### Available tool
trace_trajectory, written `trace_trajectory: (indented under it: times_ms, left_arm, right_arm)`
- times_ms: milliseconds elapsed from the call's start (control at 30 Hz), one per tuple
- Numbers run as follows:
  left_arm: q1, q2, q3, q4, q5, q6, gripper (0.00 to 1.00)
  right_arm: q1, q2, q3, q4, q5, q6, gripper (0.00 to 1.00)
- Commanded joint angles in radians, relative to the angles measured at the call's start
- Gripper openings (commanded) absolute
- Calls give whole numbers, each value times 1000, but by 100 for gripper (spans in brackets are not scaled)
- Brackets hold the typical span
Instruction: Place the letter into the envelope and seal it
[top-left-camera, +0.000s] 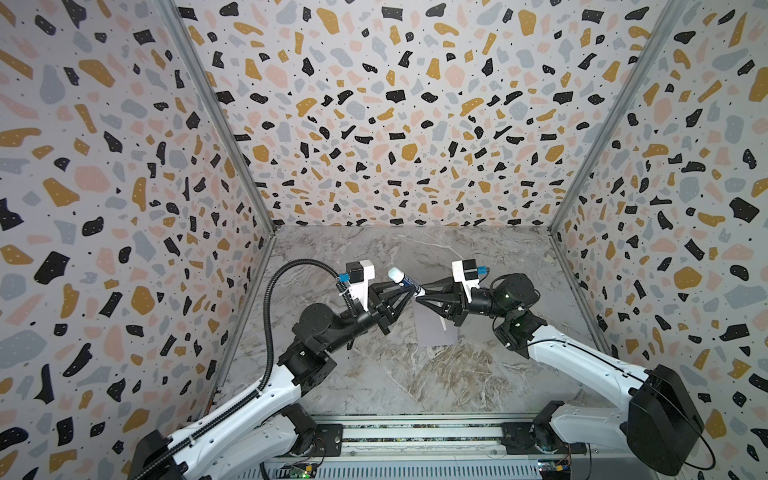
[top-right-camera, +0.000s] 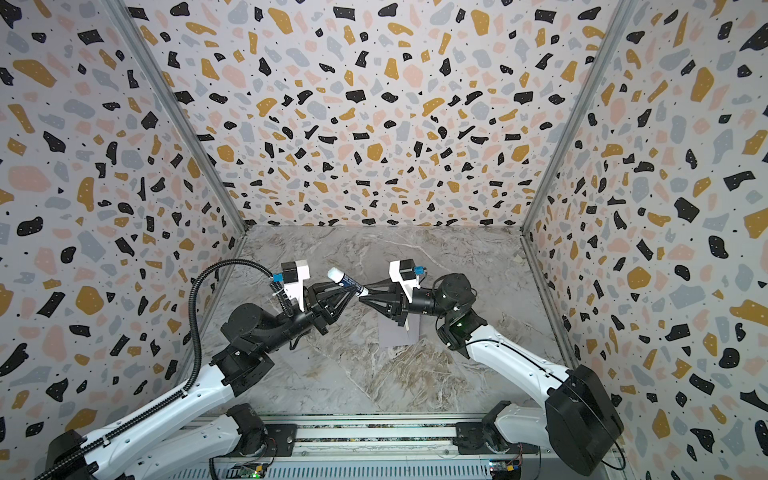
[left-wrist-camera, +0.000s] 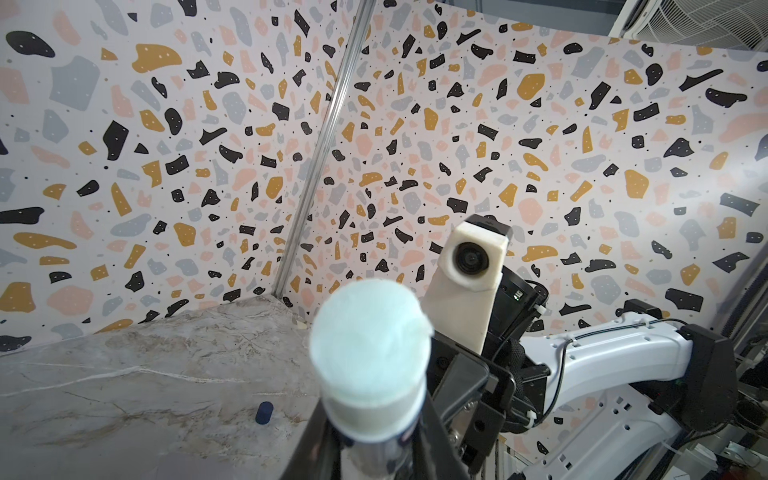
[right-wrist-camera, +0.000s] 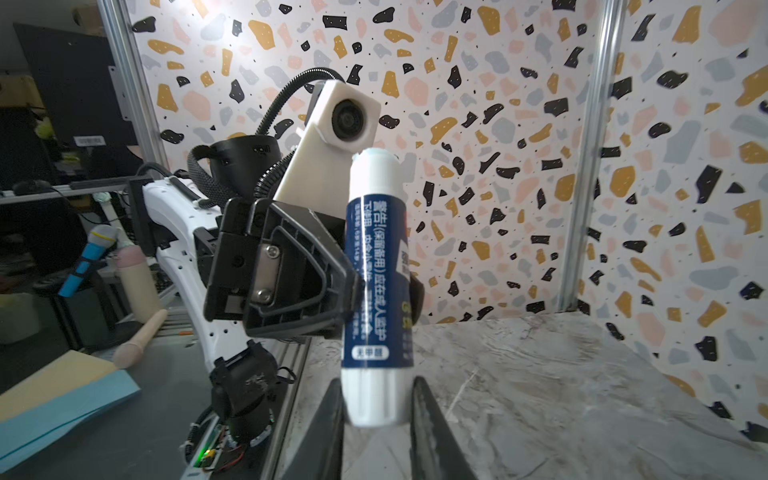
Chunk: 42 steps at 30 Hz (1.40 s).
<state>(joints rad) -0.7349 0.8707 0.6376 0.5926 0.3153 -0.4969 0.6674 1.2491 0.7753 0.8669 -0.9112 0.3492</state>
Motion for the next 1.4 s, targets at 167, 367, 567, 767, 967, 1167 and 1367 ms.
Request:
trace_trajectory:
  times_ms: [167, 367, 567, 767, 967, 1167, 1367]
  left_arm:
    - [4, -8, -5, 47, 3, 23, 0]
    - [3, 1, -2, 45, -73, -48, 0]
    - [4, 21, 24, 36, -117, -153, 0]
    - [4, 34, 38, 51, -107, -199, 0]
    - [5, 38, 42, 55, -101, -207, 0]
    - [5, 38, 41, 56, -101, -209, 0]
    - [4, 39, 41, 59, -98, -212, 0]
  right_arm:
    - [4, 2, 38, 12, -87, 99, 3]
    - [10, -48, 37, -97, 72, -73, 40]
    - [194, -220, -142, -20, 696, -586, 61]
    - [320, -224, -190, 92, 891, -879, 64]
    - [360, -156, -177, 174, 977, -951, 55]
    - [362, -123, -167, 185, 988, -948, 46]
    - [362, -105, -158, 194, 999, -941, 39]
